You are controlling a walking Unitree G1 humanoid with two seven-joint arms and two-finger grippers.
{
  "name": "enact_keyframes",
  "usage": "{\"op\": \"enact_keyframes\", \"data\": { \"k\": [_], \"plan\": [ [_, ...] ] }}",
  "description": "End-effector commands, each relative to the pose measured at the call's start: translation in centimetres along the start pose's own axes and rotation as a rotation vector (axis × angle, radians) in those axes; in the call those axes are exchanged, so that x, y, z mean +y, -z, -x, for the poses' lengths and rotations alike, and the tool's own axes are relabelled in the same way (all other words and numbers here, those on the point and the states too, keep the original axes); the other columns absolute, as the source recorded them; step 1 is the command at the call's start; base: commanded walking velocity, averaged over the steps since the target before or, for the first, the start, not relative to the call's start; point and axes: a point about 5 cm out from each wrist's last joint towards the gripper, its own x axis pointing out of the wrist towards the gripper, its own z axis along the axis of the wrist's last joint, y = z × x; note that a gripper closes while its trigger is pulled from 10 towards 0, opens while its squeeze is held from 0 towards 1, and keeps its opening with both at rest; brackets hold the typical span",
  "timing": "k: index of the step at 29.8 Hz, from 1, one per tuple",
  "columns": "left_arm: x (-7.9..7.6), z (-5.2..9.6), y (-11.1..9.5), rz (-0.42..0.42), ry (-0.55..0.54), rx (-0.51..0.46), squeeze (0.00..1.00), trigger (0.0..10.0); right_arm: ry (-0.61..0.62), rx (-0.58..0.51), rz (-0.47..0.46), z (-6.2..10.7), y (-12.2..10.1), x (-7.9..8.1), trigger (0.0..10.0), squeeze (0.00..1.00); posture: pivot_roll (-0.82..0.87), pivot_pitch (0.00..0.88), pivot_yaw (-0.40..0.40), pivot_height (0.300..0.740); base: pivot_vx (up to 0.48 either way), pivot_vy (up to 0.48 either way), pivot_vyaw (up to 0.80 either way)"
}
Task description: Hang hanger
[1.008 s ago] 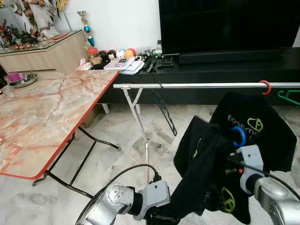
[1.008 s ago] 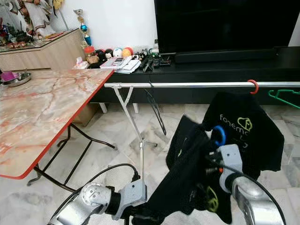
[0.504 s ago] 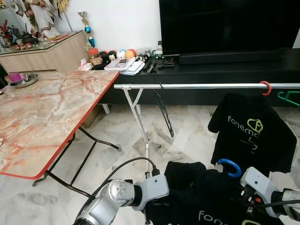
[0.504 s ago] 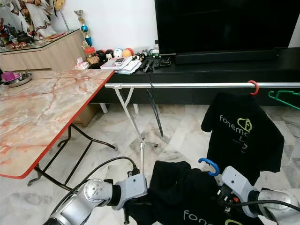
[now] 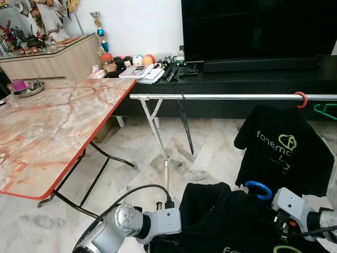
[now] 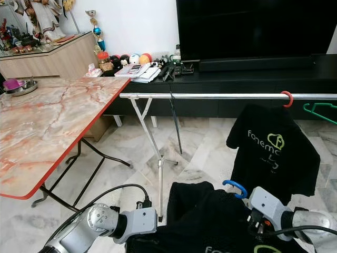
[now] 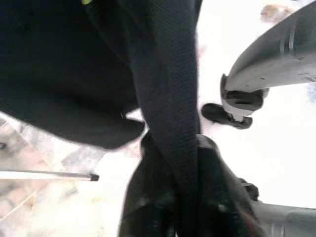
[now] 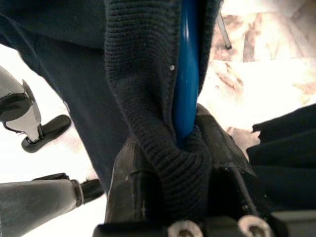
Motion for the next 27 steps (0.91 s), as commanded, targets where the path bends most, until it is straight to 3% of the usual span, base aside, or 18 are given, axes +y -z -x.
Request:
{"op": "enact_keyframes", "data": {
  "k": [1, 10, 13, 16, 18, 25, 27],
  "plan": [
    [0.9, 0.8, 0.5, -0.002, -0.040, 0.023, 1.00, 10.0, 0.020, -0.051, 0.031, 0.1, -1.0, -0.6, 10.0, 0.00, 0.01, 0.000, 0.074, 0.740, 0.000, 0.000, 0.00],
    [1.0, 0.8, 0.3, 0.007, -0.045, 0.008, 1.00, 10.0, -0.010, -0.055, 0.044, -0.1, -0.9, -0.3, 10.0, 0.00, 0.01, 0.000, 0.075, 0.740, 0.000, 0.000, 0.00],
    [1.6, 0.9, 0.0, 0.010, -0.099, -0.022, 1.00, 10.0, -0.042, -0.034, 0.073, -0.4, -0.7, 0.2, 10.0, 0.00, 0.01, 0.000, 0.074, 0.740, 0.000, 0.000, 0.00],
    [2.8, 1.0, -1.0, 0.019, -0.176, -0.093, 1.00, 10.0, -0.160, 0.092, 0.208, -0.8, 0.5, 1.5, 10.0, 0.00, 0.01, 0.000, 0.076, 0.740, 0.000, 0.000, 0.00],
    [2.9, 1.0, -1.3, 0.015, -0.171, -0.112, 1.00, 10.0, -0.208, 0.152, 0.278, -0.9, 1.0, 1.8, 10.0, 0.00, 0.01, 0.000, 0.075, 0.740, 0.000, 0.000, 0.00],
    [2.2, 1.0, -1.7, 0.032, -0.106, -0.157, 1.00, 10.0, -0.205, 0.153, 0.339, -1.3, 0.4, 1.4, 10.0, 0.00, 0.01, 0.000, 0.073, 0.740, 0.000, 0.000, 0.00],
    [1.1, 0.8, -1.4, 0.047, -0.011, -0.149, 1.00, 10.0, -0.191, 0.114, 0.368, -1.8, -0.4, 1.3, 10.0, 0.00, 0.01, 0.000, 0.073, 0.740, 0.000, 0.000, 0.00]
  ]
}}
